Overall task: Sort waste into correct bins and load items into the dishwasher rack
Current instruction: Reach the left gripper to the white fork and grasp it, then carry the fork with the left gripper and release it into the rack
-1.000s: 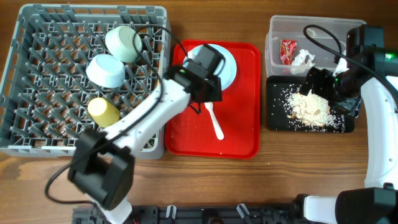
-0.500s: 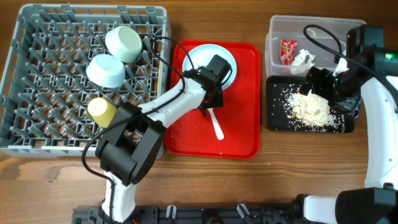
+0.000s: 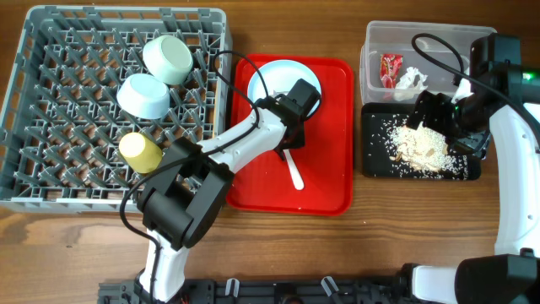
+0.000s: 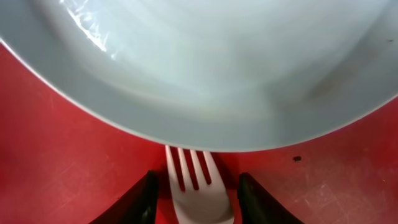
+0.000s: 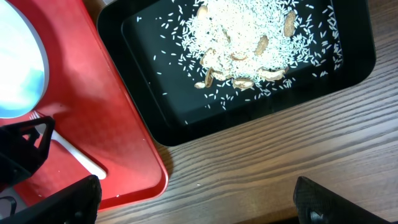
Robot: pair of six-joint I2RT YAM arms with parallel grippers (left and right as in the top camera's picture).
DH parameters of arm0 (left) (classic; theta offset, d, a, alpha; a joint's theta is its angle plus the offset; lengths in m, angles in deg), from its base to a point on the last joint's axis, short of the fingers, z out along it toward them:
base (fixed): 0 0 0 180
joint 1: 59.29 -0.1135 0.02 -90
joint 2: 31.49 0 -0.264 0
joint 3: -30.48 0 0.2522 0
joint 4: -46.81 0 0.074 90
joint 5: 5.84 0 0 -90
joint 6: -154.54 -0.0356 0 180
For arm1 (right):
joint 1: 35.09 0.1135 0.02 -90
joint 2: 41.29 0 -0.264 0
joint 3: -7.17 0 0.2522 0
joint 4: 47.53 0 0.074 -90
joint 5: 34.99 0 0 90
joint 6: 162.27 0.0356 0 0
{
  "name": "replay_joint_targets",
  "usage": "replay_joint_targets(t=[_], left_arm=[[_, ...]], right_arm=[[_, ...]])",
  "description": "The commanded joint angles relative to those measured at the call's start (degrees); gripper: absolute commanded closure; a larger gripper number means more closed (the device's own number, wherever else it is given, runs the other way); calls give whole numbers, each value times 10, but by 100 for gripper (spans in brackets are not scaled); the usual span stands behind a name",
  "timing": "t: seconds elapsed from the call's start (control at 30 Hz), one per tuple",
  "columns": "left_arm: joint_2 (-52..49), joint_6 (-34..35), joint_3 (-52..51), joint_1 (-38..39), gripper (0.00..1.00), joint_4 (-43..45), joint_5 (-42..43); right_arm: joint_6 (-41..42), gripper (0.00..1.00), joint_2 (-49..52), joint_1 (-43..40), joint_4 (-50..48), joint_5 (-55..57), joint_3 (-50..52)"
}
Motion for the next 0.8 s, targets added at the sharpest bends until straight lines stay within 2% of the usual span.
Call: replay_joint_targets(t=[0.0,0.07,0.43,0.57,0.77], left_arm=[[-27,5,-5,2,72,-6,8],[-27,5,-5,2,75,-7,8],[-26,5,-5,2,75,-18,8],[-24,3,-4,2,78,-21,8],[2,3,-4,-4,78,-32,8]], right_arm=[[0,0,-7,0,-1,8,-5],[0,0,-7,0,-1,8,-5],[1,0,-7,0,-1,8,-5],[1,0,-7,0,0,8,-5],[0,0,-7,0,0,8,-5]])
